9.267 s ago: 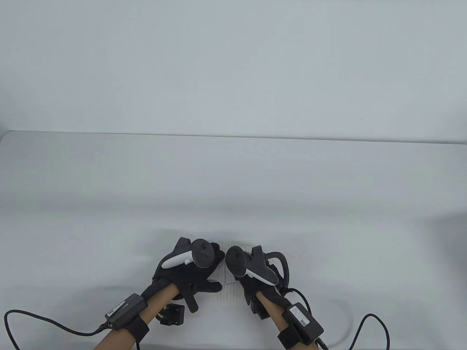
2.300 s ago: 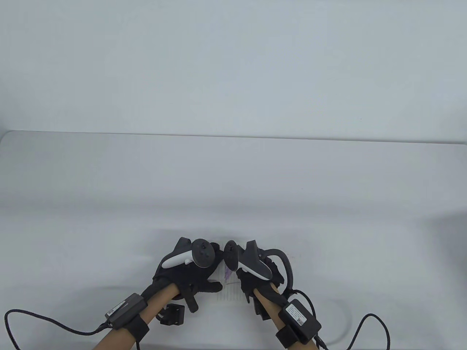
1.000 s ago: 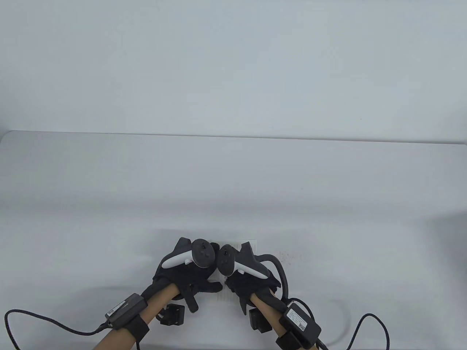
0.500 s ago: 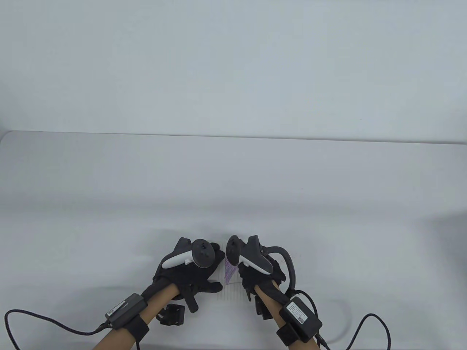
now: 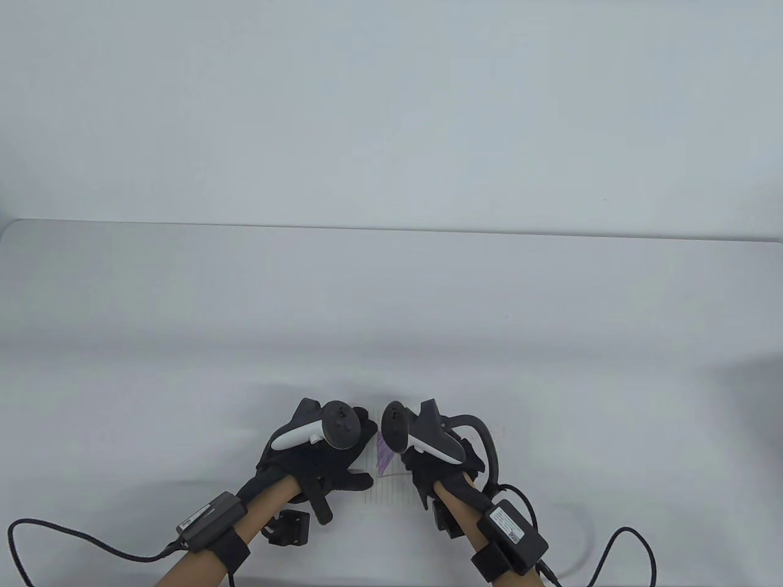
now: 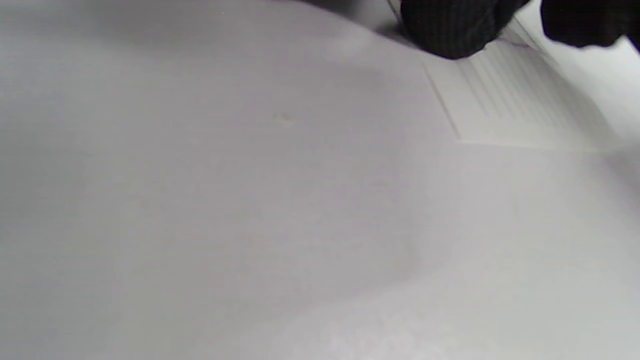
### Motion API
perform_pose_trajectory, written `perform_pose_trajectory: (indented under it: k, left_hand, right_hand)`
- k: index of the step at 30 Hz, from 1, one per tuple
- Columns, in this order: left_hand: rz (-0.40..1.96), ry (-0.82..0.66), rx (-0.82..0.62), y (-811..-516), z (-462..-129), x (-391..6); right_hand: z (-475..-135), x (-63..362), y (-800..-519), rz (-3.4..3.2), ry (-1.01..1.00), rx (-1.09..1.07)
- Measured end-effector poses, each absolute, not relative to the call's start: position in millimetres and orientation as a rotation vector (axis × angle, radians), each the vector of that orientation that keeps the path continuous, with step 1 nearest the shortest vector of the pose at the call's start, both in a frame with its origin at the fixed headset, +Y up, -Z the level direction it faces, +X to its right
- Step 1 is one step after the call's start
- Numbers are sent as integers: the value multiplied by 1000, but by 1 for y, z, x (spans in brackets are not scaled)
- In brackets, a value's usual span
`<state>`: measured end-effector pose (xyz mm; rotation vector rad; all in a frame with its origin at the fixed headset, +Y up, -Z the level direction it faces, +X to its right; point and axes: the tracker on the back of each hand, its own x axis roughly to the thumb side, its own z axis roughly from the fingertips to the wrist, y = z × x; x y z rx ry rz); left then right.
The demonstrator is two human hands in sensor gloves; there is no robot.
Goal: Apply wax crayon on paper
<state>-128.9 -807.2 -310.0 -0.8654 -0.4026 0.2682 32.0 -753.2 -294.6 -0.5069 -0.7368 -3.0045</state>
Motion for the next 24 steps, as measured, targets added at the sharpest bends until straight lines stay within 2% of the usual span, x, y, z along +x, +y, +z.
perform_pose_trajectory:
  k: [1, 4, 5, 7, 9, 12, 13, 15, 16, 18, 21, 23, 24]
  left_hand:
    - [268, -403, -865, -807, -310, -129]
    - [267, -402, -864, -807, -310, -129]
    - [266, -402, -863, -807, -310, -129]
    - [265, -402, -862, -807, -310, -129]
    - [265, -402, -862, -807, -310, -129]
    - [265, -402, -863, -807, -310, -129]
    - [265, -402, -863, -807, -310, -129]
    - [265, -402, -863, -807, -310, -129]
    - [264, -402, -862, -807, -310, -129]
    - [264, -402, -861, -807, -310, -129]
    - [263, -402, -861, -807, -310, -129]
    - [263, -402, -862, -807, -310, -129]
    - [264, -402, -862, -807, -310, -129]
  right_hand:
    - [-292, 30, -753, -3001, -820, -521]
    - [-304, 36, -751, -2993, -750, -370]
    - [-312, 42, -751, -3005, -608, -242]
    - [-322, 46, -751, -2955, -468, -133]
    - [-316, 40, -750, -2945, -460, -201]
    - [-295, 23, -750, -2944, -728, -493]
    - [-290, 20, -750, -2937, -843, -505]
    - [-297, 24, -750, -2933, -817, -449]
    - [-306, 32, -749, -2955, -780, -327]
    - [-322, 43, -749, -2951, -583, -130]
    - [-318, 38, -748, -2919, -538, -159]
    - [-302, 26, -747, -2904, -710, -366]
    - [-295, 20, -749, -2896, -900, -449]
